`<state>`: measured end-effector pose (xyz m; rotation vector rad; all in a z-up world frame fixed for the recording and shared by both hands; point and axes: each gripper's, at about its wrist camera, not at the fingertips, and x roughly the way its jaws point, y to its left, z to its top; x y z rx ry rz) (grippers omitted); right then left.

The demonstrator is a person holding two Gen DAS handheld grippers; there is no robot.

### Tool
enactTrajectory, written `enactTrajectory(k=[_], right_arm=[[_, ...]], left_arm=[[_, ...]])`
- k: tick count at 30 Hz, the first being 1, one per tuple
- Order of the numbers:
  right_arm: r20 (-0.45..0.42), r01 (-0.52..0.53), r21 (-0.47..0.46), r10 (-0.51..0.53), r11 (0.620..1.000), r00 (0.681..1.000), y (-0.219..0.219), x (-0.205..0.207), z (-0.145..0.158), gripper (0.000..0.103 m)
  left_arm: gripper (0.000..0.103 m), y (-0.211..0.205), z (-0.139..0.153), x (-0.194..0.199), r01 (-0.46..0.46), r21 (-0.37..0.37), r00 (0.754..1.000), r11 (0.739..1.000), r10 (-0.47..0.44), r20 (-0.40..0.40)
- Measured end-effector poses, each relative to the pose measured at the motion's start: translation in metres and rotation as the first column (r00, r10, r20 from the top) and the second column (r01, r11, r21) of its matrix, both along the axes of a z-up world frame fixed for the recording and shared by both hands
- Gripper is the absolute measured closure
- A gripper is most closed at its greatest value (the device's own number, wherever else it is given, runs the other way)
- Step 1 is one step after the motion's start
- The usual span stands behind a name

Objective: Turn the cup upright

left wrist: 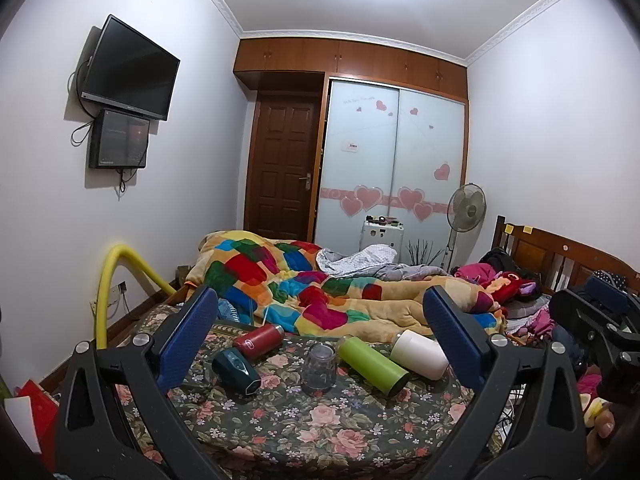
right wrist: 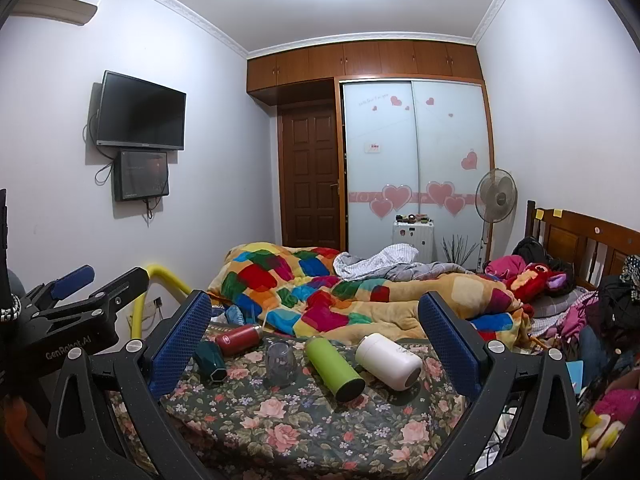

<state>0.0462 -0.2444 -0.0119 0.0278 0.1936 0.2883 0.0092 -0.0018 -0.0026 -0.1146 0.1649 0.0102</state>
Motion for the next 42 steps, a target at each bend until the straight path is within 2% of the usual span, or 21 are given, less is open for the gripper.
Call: enactTrajectory(k=[32,39,42], right_arm=[[-0.026,-0.011,-0.001,0.011,1.000,1.000,0.005,0.004,-0.005,0.000],[-0.066,-0.007,-0.011,0.006,1.000,0.998,0.009,0.021,-0.014,0.000],[-0.100,-0.003,-0.021,0.001,1.000,0.995,0.010,0.035,-0.023,0.000]], left_arm=[[0.000,0.009,-0.008,0.002,-0.007,-0.011,1.000,1.000,0.007,-0.017],[0.000,0.023,-0.026,0.034,-0.020,-0.016,0.997,1.000,0.019,-0.081],[0.000,0.038,-0.051,0.068,-0.052,-0.015,0.983,0.999,0.048,-0.176]])
